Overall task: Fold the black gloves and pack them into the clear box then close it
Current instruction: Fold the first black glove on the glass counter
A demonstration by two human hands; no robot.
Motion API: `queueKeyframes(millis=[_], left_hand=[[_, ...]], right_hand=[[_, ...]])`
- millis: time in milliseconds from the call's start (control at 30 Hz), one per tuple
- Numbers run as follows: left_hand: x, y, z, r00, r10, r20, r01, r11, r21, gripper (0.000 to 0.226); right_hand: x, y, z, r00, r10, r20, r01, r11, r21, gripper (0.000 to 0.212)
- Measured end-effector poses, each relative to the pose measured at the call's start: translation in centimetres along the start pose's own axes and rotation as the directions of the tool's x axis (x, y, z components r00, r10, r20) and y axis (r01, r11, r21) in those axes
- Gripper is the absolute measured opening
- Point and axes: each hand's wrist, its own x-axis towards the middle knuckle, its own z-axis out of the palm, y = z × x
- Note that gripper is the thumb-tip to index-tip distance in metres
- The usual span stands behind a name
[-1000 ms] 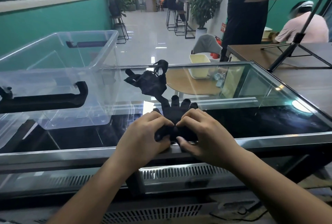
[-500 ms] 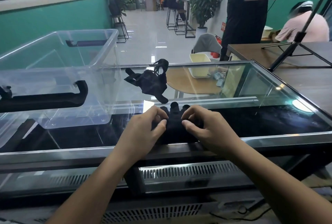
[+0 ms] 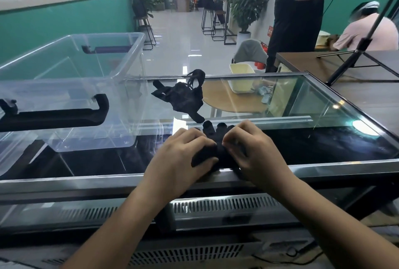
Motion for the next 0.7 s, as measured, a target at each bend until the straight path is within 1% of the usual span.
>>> queueKeyframes(millis=[67,133,300,400,467,567,700], left_hand=[[0.1,0.0,0.0,0.999,-0.031,0.026,0.032,0.998,-0.045,0.036],[0.2,0.0,-0.1,0.998,-0.057,0.04,0.06,0.995,-0.08,0.038],[0.0,-0.1,0.0,0.994,-0.098,0.037,0.101,0.991,-0.085,0.042],[0.0,-0.1,-0.1,0.993,-0.111,0.034,0.114,0.99,-0.086,0.04],[0.0,-0.1,-0.3,0.992,-0.127,0.022,0.129,0.985,-0.116,0.031],[0.0,-0.1,-0.8,0.98,-0.198,0.01,0.195,0.957,-0.215,0.019],[0.6,-0.1,-1.3,0.941,-0.338,0.011,0.324,0.889,-0.323,0.017]], right_hand=[[-0.1,-0.1,0.0,0.998,-0.059,0.006,0.059,0.998,-0.009,0.008],[-0.2,-0.3,-0.2,0.996,-0.085,0.036,0.085,0.996,-0.009,0.01],[-0.1,-1.0,-0.9,0.983,-0.059,0.173,0.066,0.997,-0.037,0.023],[0.2,-1.1,-0.9,0.982,-0.037,0.183,0.044,0.998,-0.035,0.024],[0.2,-0.9,-0.9,0.985,-0.038,0.17,0.043,0.999,-0.023,0.022],[0.1,-0.8,-1.0,0.99,0.001,0.144,-0.013,0.996,0.084,0.021],[1.1,-0.4,-1.2,0.987,0.066,0.148,-0.098,0.969,0.225,0.015]])
